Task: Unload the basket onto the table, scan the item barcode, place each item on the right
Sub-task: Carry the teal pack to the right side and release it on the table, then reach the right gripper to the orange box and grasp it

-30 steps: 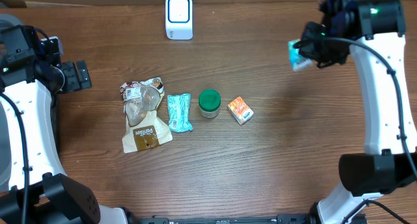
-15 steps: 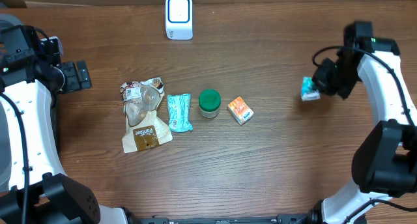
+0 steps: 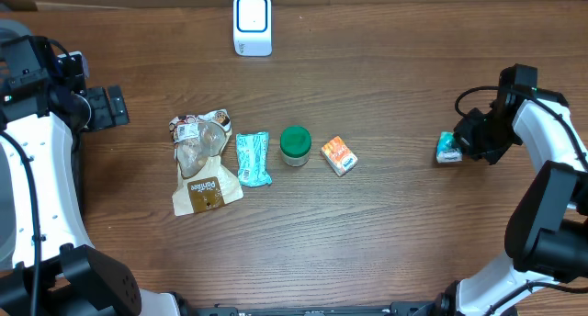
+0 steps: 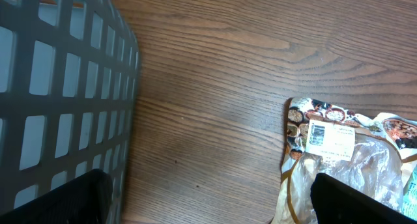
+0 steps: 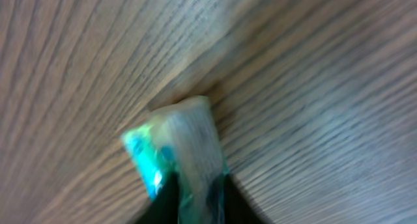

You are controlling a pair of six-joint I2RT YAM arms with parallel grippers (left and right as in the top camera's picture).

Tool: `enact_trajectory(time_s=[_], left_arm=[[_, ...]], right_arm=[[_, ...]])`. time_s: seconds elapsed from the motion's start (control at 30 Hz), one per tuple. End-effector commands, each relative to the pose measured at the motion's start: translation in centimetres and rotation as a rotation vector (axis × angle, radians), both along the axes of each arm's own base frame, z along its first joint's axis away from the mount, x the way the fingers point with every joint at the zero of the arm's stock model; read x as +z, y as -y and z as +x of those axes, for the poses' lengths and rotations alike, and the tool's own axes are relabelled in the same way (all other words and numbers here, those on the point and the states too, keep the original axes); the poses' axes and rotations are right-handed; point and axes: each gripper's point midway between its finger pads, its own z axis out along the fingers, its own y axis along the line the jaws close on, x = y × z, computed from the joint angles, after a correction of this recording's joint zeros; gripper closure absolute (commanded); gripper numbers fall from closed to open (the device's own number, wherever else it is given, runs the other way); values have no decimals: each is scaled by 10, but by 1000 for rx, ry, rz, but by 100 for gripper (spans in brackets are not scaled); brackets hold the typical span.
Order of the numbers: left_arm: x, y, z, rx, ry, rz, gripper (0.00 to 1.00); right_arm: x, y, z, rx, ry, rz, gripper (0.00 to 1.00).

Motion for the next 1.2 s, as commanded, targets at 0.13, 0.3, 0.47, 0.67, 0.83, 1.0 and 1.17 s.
enact_trajectory(time_s=[0.13,0.3,0.47,0.67,0.83,1.0,1.17], left_arm=[[1,-5,-3,26,4,1,1],[1,-5,-3,26,4,1,0],[1,-5,-2,26,5,1,0],[1,-5,-3,26,4,1,0],[1,-5,-3,26,4,1,1],[1,-5,-3,26,4,1,0],[1,-5,-3,26,4,1,0]], right_arm=[[22,2,6,67,10,-11,70],[74,-47,26,279,104,143,71],[82,-123,20,437,93,260,78],[62,-206,-4,549,22,282,87],[35,-262,-21,547,10,295,96],[18,-287,-29,518,19,270,96],[0,-278,-29,459,28,161,96]])
